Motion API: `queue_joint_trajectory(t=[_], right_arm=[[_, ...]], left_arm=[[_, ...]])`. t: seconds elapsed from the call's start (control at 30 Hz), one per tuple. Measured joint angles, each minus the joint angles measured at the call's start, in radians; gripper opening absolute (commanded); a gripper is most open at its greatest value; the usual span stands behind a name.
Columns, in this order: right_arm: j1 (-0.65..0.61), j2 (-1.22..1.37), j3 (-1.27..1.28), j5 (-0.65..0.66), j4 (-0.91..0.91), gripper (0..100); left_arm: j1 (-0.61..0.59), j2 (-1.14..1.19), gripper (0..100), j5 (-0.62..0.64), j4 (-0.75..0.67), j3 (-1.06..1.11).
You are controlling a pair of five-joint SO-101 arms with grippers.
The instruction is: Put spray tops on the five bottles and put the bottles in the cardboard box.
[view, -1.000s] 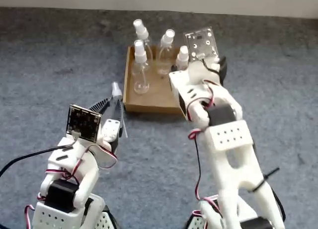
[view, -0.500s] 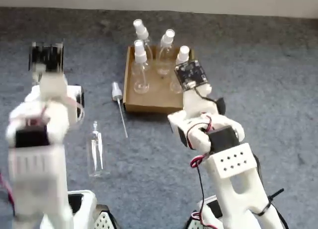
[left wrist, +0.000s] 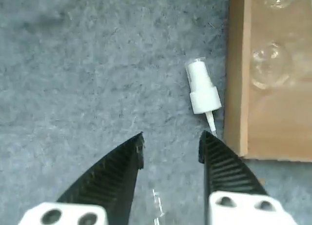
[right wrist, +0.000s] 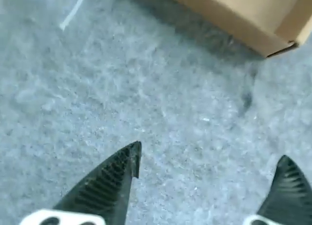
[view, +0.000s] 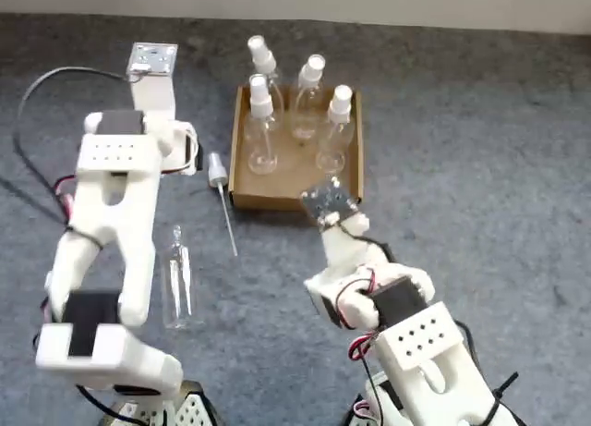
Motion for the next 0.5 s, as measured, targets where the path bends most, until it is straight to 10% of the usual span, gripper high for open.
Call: queue_joint_trajectory(t=[0.5], right_arm=[[-0.009,-0.002,0.044,0.0,-0.026,35.2]], left_arm=[[0.037,0.358,17,0.195,-0.137,-0.232]])
